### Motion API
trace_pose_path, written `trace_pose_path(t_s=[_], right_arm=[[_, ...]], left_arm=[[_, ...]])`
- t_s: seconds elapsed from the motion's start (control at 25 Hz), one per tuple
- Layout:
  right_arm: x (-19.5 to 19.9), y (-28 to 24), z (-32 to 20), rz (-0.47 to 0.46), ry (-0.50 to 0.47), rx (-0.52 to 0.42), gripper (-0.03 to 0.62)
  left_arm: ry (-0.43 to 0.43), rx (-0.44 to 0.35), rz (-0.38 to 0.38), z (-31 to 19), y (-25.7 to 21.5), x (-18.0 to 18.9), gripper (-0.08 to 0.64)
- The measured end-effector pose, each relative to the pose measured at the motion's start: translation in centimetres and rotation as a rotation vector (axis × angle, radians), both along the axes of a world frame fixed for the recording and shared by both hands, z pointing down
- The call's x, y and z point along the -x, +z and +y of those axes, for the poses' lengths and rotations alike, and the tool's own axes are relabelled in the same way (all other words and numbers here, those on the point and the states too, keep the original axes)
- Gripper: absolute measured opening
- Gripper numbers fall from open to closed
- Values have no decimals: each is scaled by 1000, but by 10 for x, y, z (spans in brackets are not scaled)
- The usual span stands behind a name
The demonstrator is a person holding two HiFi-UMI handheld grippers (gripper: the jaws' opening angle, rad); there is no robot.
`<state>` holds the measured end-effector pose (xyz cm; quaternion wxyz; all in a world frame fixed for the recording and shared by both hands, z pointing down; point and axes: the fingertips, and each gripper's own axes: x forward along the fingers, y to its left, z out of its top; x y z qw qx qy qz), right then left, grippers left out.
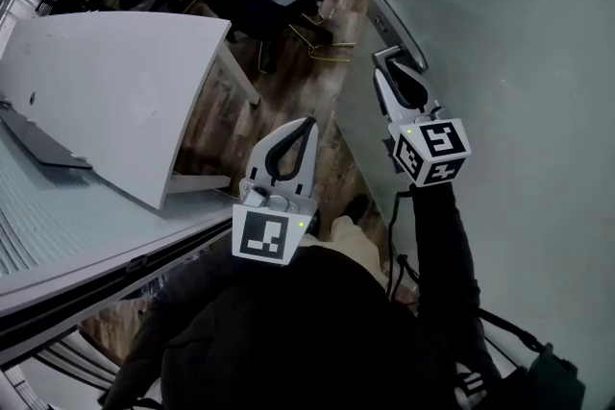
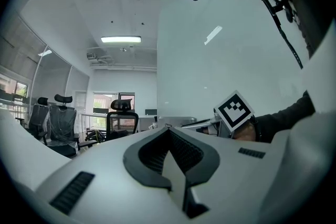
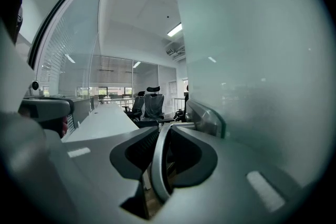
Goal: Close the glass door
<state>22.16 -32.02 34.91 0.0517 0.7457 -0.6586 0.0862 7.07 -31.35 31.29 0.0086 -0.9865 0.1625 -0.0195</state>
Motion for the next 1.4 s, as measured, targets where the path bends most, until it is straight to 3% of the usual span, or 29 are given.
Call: trace_pose_path(t_s=[0.24, 0.44, 0.72, 0.96, 1.4], right_arm=[[42, -1, -2, 5, -52, -7, 69], [68, -4, -1, 8, -93, -13, 69], [112, -2, 7, 0, -141, -1, 69], [150, 4, 6, -5, -190, -6, 69], [218, 10, 7, -4, -274, -5, 69]], left_arm=[[11, 4, -10, 6, 1, 11, -3], [-34, 1, -12, 22, 1, 28, -3], [-124, -25, -34, 72, 0, 89, -3], [-247, -52, -38, 77, -3, 141, -3], [-248, -29, -27, 75, 6, 191, -3]])
